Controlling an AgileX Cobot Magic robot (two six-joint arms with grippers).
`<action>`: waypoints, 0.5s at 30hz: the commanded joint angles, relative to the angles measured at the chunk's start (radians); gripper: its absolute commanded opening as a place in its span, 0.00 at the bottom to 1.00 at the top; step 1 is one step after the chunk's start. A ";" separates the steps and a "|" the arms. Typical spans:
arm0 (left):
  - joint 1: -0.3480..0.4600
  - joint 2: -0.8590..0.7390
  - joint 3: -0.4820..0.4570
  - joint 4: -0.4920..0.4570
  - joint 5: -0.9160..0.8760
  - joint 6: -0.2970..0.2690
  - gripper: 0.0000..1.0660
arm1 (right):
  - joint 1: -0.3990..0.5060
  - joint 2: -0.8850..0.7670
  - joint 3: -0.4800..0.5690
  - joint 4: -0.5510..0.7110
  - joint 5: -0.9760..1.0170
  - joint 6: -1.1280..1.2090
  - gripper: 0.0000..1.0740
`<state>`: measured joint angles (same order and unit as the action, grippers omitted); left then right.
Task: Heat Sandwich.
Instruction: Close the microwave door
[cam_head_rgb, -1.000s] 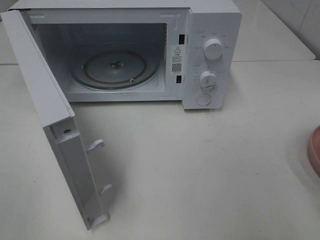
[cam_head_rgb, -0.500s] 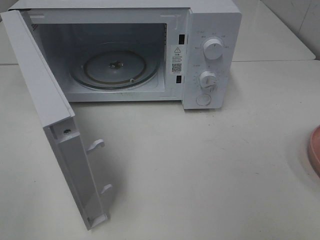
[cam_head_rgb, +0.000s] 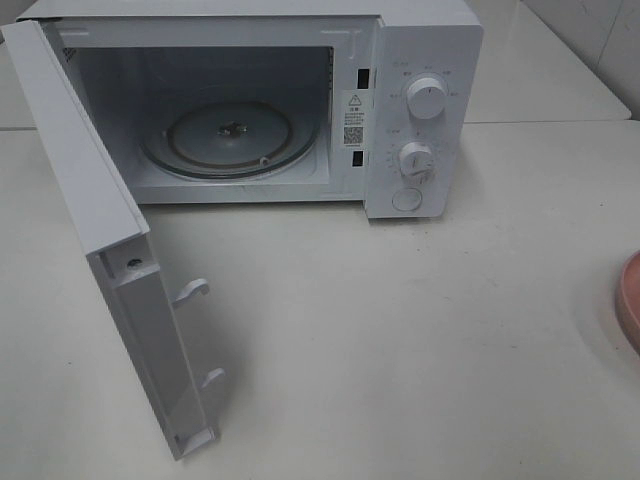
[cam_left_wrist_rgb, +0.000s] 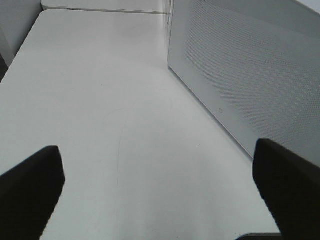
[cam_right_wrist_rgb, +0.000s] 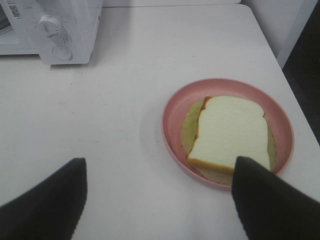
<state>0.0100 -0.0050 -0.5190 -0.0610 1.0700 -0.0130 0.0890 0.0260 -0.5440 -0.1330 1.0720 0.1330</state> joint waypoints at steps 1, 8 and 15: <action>-0.006 -0.016 0.002 0.003 0.000 -0.005 0.92 | -0.019 -0.040 0.013 0.002 -0.007 -0.023 0.71; -0.006 -0.016 0.002 0.003 0.000 -0.005 0.92 | -0.019 -0.059 0.048 0.012 -0.076 -0.046 0.71; -0.006 -0.016 0.002 0.003 0.000 -0.005 0.92 | -0.019 -0.059 0.048 0.025 -0.076 -0.062 0.71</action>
<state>0.0100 -0.0050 -0.5190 -0.0610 1.0700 -0.0130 0.0780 -0.0040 -0.4980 -0.1070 1.0080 0.0830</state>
